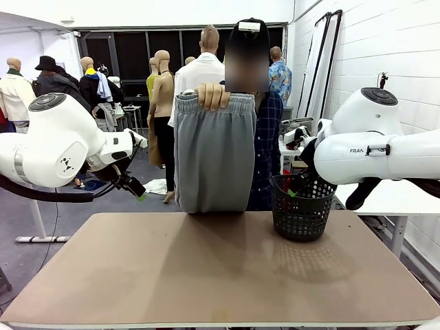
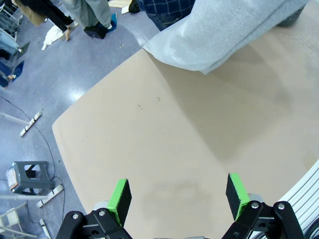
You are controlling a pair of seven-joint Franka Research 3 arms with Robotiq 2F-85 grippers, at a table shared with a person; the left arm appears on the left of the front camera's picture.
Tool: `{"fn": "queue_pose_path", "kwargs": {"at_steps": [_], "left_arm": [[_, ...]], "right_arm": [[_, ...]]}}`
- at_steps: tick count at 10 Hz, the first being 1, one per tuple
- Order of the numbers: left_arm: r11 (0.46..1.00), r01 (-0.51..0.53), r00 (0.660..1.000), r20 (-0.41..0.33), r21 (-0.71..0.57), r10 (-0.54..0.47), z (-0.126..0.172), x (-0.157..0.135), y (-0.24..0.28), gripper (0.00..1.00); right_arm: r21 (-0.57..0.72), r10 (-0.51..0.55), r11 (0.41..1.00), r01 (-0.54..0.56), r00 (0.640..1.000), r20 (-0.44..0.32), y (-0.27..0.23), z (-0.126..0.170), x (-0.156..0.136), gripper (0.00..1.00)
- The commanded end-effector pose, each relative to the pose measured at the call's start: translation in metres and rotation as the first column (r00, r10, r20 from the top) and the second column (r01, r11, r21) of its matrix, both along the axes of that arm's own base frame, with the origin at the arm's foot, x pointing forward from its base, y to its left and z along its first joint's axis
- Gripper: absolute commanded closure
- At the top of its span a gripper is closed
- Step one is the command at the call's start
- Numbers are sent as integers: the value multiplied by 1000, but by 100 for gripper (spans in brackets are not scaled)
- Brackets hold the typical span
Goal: Fold the training pants.
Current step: Grab both ends of the Training pants handed by a person.
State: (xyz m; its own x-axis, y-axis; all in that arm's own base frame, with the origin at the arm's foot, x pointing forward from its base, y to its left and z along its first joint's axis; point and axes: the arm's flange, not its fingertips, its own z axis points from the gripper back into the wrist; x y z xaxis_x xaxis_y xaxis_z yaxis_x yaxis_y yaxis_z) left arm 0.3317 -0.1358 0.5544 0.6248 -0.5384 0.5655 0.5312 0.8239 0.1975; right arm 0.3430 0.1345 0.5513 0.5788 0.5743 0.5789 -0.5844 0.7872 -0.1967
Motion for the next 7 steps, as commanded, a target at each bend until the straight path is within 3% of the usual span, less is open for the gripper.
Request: {"fn": "queue_pose_path", "kwargs": {"at_steps": [1, 4, 7], "left_arm": [[999, 30, 1000, 3, 42, -30, 2, 1, 2, 0], [964, 185, 983, -27, 190, -183, 9, 5, 10, 0], [882, 359, 931, -49, 306, -362, 19, 9, 17, 0]], "right_arm": [[-25, 36, 999, -36, 999, 22, 0, 0, 2, 0], [-127, 192, 976, -179, 977, 98, -2, 0, 6, 0], [-212, 425, 895, -393, 896, 133, -5, 4, 13, 0]]}}
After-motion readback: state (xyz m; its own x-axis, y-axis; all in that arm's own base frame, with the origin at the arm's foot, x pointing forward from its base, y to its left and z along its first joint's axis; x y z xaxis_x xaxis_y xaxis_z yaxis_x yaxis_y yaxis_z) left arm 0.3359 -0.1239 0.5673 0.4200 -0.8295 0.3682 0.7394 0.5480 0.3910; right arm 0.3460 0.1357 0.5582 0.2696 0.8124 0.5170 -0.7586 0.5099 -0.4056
